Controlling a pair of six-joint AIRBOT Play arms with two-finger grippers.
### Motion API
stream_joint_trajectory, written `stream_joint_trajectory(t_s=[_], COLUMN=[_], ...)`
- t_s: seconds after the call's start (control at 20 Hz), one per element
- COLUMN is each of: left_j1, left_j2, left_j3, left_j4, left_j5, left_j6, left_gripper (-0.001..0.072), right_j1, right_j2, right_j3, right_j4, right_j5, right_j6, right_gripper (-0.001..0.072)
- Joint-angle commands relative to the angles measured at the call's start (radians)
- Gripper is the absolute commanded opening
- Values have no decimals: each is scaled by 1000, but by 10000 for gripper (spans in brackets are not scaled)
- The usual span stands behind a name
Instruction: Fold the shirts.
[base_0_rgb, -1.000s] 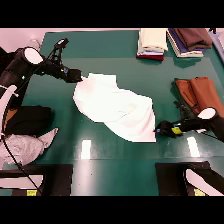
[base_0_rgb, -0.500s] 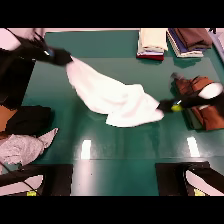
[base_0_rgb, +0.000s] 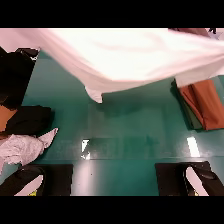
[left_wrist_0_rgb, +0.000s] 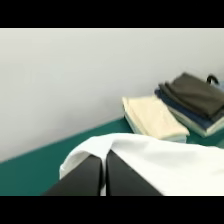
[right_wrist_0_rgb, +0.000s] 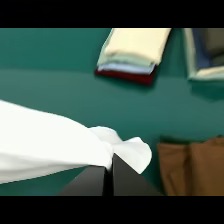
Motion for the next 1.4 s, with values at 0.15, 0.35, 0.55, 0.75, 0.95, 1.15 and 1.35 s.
stream_joint_trajectory(t_s=[0.15, 0.35, 0.55, 0.75, 0.95, 1.15, 1.35], left_j1=[0, 0, 0, 2, 75, 196, 230], left_j2=[50, -119, -414, -680, -721, -642, -460], left_j3=[7, -90, -177, -193, -181, -193, -540], left_j4=[5, 30, 54, 75, 79, 76, 66], left_j5=[35, -7, -91, -127, -153, -369, -312], left_j6=[-2, 3, -3, -34, -138, -132, -133], left_gripper=[27, 28, 28, 29, 567, 567, 567], right_j1=[-40, 86, 243, 282, 259, 203, 212], right_j2=[-61, -217, -404, -626, -778, -755, -586], right_j3=[209, 134, -66, -177, -62, -12, -183], right_j4=[-6, -23, -149, -163, -153, 18, 47], right_j5=[145, 200, 172, 97, 85, 148, 86], right_j6=[19, 86, 131, 129, 122, 64, 45], right_gripper=[20, 20, 20, 22, 509, 428, 428])
